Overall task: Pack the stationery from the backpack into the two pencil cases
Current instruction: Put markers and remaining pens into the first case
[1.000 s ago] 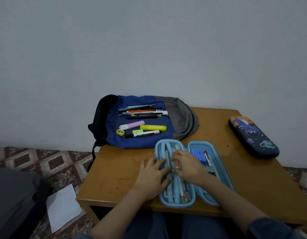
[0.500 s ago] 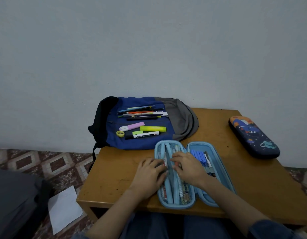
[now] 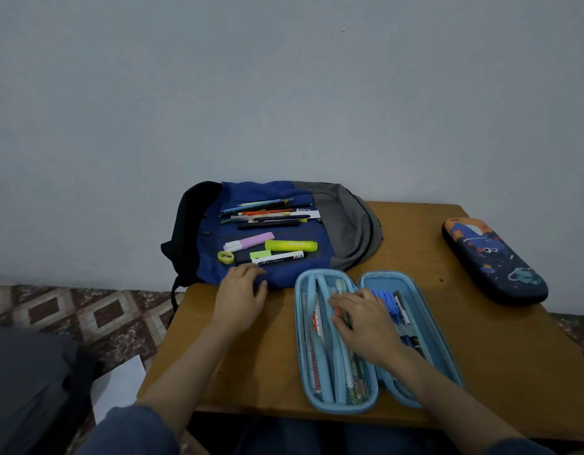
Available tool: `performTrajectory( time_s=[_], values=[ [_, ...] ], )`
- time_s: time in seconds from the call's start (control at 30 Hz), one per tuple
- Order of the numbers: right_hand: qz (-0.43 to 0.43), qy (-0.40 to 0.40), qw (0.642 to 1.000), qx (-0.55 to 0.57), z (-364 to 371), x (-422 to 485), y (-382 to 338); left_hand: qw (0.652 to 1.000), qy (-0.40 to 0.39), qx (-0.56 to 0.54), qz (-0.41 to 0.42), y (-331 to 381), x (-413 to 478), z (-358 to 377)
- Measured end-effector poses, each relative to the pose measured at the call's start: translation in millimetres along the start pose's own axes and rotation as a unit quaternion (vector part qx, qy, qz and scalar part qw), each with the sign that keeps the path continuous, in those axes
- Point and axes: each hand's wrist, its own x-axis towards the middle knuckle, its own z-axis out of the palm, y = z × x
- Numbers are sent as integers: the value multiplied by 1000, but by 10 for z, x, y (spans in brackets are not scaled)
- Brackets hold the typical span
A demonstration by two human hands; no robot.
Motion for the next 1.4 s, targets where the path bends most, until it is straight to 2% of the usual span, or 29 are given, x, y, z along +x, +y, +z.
performTrajectory(
  time_s=[0.13, 0.33, 0.5, 0.7, 0.77, 0.87, 0.97, 1.07, 1.13, 1.27, 1.4],
  values=[
    [-5, 41, 999, 36, 56, 4, 31, 999, -16, -1, -47, -112, 224, -42],
    [11, 67, 996, 63, 69, 12, 25, 992, -75, 73, -68, -218, 355, 6],
    [20, 67, 995, 72, 69, 1, 18, 989, -49, 125, -56, -243, 413, 28],
    [25, 70, 994, 75, 80, -4, 25, 994, -38, 96, -37, -263, 383, 14],
    [25, 84, 994, 67, 95, 15, 20, 996, -15, 81, -34, -284, 342, -1],
    [34, 103, 992, 57, 71, 147, -60, 992, 36, 114, -35, -332, 235, -23],
    [27, 71, 996, 50, 1, 401, -242, 988, 54, 140, -39, -363, 61, -37],
    [-15, 66, 996, 55, -12, 678, -470, 989, -3, 132, -64, -416, -168, 14],
    [-28, 23, 998, 41, 33, 852, -632, 988, -33, 128, -74, -449, -326, 66],
    [-49, -62, 995, -58, 193, 1113, -866, 989, -55, 96, -100, -485, -446, 129],
    [-43, -80, 986, -141, 263, 1228, -916, 988, -55, 99, -108, -453, -443, 107]
  ],
)
